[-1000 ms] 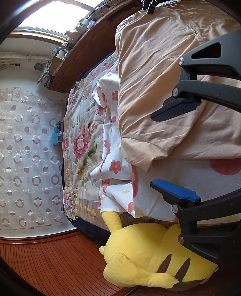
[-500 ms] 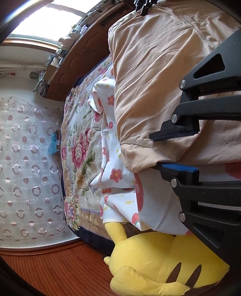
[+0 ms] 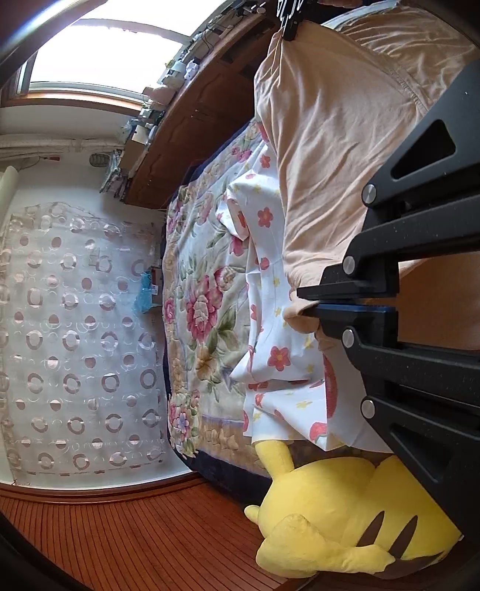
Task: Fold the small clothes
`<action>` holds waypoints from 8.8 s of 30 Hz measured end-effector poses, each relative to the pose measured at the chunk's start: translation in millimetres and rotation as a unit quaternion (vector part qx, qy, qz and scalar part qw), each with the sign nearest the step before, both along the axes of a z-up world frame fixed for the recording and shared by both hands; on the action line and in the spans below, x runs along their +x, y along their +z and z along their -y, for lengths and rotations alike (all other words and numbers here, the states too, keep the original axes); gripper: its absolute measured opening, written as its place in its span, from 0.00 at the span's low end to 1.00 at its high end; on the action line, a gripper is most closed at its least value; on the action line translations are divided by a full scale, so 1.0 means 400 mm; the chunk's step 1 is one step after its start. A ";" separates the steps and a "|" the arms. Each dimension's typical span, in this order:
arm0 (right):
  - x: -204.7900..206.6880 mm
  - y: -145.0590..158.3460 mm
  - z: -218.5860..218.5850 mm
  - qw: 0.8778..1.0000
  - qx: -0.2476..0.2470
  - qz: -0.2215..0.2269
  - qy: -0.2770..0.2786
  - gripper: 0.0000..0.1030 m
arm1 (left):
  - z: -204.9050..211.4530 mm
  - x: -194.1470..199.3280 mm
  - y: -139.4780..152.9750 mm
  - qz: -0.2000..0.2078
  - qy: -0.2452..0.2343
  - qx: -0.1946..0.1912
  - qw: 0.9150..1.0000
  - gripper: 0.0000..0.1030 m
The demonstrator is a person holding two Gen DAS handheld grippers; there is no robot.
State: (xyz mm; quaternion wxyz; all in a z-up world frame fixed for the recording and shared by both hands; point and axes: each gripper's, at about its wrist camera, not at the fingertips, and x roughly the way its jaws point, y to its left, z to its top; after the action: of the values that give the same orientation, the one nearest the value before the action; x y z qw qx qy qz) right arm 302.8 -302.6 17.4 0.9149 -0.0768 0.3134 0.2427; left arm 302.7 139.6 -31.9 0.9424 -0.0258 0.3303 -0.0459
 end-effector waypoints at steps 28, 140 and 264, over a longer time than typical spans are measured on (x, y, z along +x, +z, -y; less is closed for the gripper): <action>-0.449 0.061 0.151 0.996 0.059 0.065 -0.004 0.08 | 0.005 -0.499 0.129 0.086 0.011 -0.017 0.996 0.02; -0.599 -0.216 0.245 0.995 0.037 0.027 -0.087 0.65 | 0.503 -0.513 0.153 0.062 -0.222 -0.061 0.971 0.06; 0.069 -0.047 -0.090 0.990 -0.058 -0.020 -0.129 0.16 | 0.276 -0.611 -0.091 0.000 -0.081 -0.055 0.995 0.78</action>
State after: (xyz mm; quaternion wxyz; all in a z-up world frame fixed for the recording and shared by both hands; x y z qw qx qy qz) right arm 330.5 -266.6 -1.3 0.9261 -0.0836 0.3523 0.1056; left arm 58.4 29.3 -68.3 0.9329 -0.0505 0.3281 -0.1399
